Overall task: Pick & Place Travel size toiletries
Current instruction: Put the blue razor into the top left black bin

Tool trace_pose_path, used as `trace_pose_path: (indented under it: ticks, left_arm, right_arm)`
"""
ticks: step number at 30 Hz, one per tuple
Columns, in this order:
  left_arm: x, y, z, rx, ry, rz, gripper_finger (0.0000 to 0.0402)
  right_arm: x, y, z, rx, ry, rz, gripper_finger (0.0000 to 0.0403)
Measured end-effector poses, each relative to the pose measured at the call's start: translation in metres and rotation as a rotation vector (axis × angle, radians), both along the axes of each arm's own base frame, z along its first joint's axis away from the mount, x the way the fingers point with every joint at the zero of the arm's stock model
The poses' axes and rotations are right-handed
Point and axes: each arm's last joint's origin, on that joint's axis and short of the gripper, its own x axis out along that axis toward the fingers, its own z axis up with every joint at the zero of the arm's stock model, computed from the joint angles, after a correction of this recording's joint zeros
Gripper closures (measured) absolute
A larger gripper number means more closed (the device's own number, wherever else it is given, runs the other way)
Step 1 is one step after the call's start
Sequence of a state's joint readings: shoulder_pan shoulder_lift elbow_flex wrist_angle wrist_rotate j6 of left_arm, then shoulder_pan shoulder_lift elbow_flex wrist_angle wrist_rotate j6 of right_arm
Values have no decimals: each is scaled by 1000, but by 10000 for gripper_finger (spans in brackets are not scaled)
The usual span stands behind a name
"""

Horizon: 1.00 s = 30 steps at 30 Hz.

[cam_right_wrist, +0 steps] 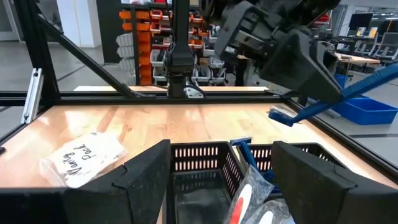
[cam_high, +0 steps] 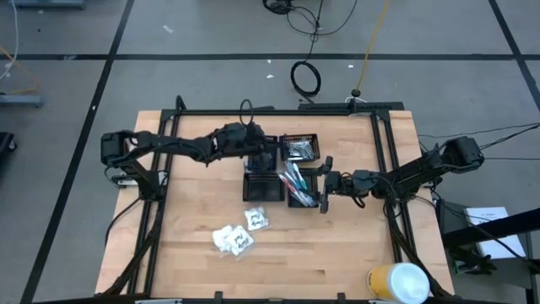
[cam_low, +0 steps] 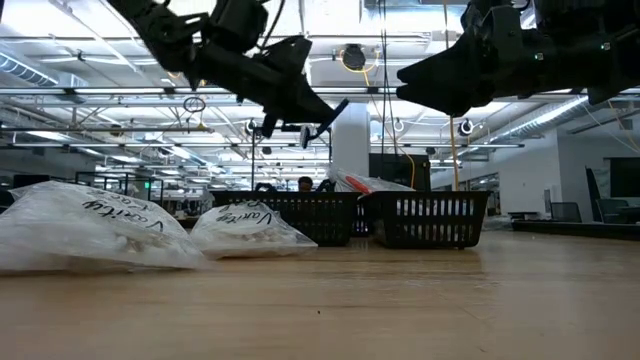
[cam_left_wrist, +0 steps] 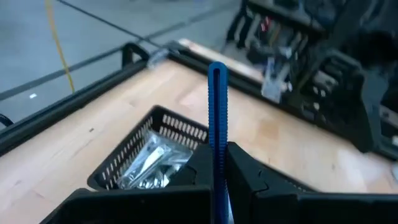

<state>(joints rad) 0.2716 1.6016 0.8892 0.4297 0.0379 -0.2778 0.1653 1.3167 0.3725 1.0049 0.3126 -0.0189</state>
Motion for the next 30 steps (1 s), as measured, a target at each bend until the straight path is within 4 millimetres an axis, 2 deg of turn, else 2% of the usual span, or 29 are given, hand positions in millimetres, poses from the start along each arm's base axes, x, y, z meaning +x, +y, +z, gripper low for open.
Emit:
trace_pose_path:
  ticks: [5, 9, 11, 26, 30]
  left_arm:
    - [-21, 5, -26, -72, -106, 112, 396]
    - [-40, 8, -51, -144, -79, 270, 396]
    - [-45, 7, -58, -159, -58, 296, 396]
    - [-43, 4, -56, -102, -47, 293, 355]
    - [-43, 5, -56, -119, -53, 300, 330]
  right_arm:
    - [0, 0, 0, 1, 1, 1, 140]
    - [0, 0, -2, 9, 14, 3, 140]
    - [0, 0, -2, 8, 24, 3, 140]
    - [0, 0, -4, 5, 36, 3, 140]
    - [0, 0, -4, 5, 36, 3, 140]
